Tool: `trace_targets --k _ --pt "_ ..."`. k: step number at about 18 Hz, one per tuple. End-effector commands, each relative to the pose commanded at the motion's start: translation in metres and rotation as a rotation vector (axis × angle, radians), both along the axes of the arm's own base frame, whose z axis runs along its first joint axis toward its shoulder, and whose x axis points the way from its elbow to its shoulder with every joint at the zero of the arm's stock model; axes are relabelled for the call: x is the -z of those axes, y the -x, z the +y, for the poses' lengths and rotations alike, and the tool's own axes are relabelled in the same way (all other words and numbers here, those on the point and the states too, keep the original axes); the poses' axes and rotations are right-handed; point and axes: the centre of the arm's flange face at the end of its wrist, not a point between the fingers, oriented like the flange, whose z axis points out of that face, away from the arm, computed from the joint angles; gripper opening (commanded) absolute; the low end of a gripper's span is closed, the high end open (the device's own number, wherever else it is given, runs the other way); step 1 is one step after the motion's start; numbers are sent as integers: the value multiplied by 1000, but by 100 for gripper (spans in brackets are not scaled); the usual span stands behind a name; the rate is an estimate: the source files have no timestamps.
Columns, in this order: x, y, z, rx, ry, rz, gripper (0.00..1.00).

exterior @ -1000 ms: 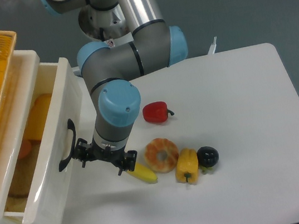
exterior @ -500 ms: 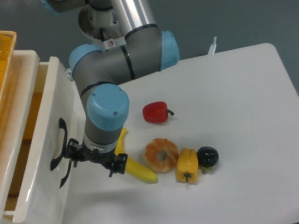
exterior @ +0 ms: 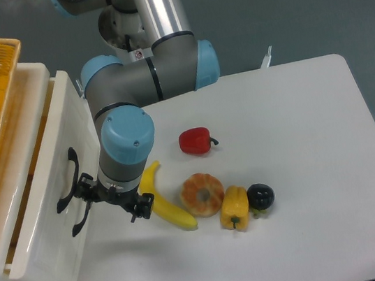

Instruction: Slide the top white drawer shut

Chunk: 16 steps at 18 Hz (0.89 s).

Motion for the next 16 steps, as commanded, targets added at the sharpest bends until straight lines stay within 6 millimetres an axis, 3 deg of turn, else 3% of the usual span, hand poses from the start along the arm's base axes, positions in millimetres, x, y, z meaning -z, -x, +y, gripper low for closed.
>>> trace_targets --k 16 --pt "1 -6 2 8 3 -2 100"
